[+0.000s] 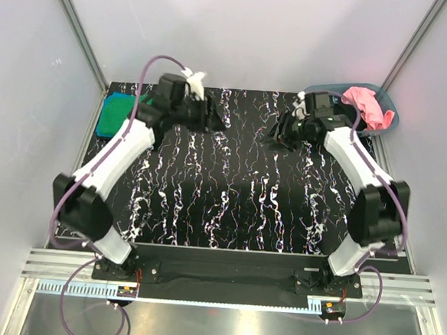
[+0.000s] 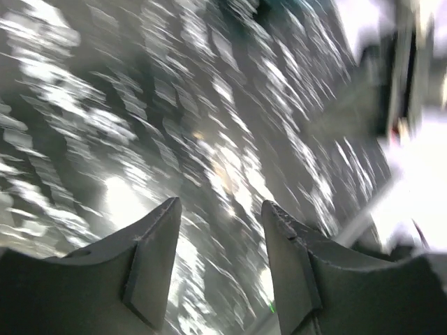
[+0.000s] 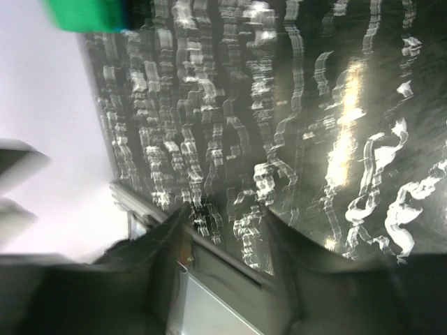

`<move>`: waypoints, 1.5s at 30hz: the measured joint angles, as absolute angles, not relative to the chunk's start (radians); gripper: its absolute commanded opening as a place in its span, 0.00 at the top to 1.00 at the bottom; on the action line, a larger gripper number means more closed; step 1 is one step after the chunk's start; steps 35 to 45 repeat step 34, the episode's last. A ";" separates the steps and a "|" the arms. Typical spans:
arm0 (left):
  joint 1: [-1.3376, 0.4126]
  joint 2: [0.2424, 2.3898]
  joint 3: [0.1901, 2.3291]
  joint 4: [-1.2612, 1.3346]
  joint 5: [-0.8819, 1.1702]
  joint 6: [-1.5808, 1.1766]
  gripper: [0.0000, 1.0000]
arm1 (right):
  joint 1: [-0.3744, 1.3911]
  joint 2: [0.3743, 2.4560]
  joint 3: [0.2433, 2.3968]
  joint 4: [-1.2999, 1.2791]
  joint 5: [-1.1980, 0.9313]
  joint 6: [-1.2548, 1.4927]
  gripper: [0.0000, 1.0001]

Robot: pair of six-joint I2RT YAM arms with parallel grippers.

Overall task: Fold and stack the t-shirts
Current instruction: Neatly place the folded tshirt to the corner

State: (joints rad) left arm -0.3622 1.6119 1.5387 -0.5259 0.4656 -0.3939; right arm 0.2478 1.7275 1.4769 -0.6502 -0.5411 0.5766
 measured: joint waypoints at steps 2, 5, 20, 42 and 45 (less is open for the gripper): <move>-0.451 1.523 1.503 -0.564 0.453 -0.401 0.20 | 0.248 1.638 1.462 -0.655 -0.548 0.587 0.00; -0.505 1.335 1.430 -0.621 0.411 -0.462 0.01 | 0.248 1.485 1.404 -0.661 -0.550 0.587 0.00; -0.485 0.826 1.201 -0.651 0.310 -0.616 0.01 | 0.248 1.005 1.353 -0.870 -0.478 0.635 0.00; -0.485 0.853 1.205 -0.658 0.335 -0.629 0.01 | 0.248 0.886 1.356 -0.891 -0.409 0.683 0.00; -0.485 0.853 1.205 -0.658 0.335 -0.629 0.01 | 0.248 0.886 1.356 -0.891 -0.409 0.683 0.00</move>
